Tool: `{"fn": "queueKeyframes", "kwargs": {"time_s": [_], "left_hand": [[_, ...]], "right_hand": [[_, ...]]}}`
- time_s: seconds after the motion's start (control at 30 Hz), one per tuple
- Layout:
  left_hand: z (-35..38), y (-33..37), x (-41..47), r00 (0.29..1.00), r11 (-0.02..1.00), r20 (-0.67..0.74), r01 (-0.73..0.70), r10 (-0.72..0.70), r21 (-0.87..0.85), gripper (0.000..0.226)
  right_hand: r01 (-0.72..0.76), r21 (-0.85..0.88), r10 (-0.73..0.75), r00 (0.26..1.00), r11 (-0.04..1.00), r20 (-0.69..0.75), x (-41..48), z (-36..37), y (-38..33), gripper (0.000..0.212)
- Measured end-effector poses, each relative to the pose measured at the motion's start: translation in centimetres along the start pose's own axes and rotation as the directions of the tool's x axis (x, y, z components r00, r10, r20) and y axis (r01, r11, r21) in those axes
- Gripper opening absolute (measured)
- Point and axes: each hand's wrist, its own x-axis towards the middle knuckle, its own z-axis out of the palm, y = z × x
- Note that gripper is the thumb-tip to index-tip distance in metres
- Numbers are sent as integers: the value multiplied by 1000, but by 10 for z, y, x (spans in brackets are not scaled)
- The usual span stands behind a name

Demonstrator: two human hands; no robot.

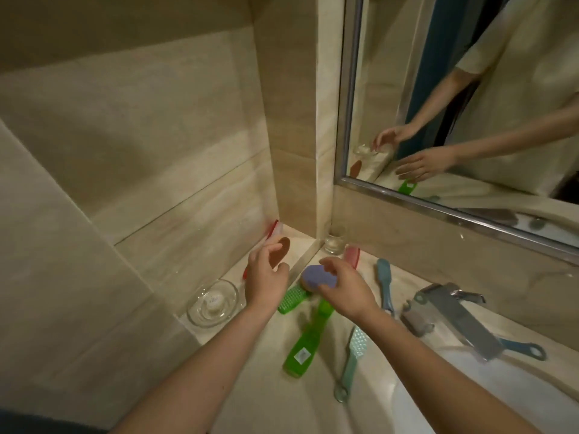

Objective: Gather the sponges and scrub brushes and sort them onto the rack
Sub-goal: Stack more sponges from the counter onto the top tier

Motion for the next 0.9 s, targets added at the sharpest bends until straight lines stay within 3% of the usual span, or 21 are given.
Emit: {"fn": "queueKeyframes", "kwargs": {"time_s": [0.2,0.33,0.47,0.6,0.7,0.8,0.9], "left_hand": [[-1,-16,26,999,968,16,-45,43,247,46],[2,-28,38,999,961,43,-44,34,272,54],[9,-36,46,999,934,51,0,-19,358,66],[13,-44,49,997,889,73,2,-40,457,70],[13,-46,49,998,881,57,1,-32,472,65],[13,-43,45,1000,908,14,-11,5,419,58],[13,-34,36,999,952,-21,-41,50,304,55]], "right_hand": [[7,-186,3,999,983,55,37,33,12,25],[-35,-314,61,995,949,74,56,48,29,62],[-47,-399,131,973,916,188,62,57,43,89],[10,-427,75,981,904,181,62,61,50,86],[33,-359,1,996,933,94,59,58,49,74],[40,-186,-48,998,982,-37,54,50,43,60],[-16,11,17,992,1000,-121,48,41,33,58]]}}
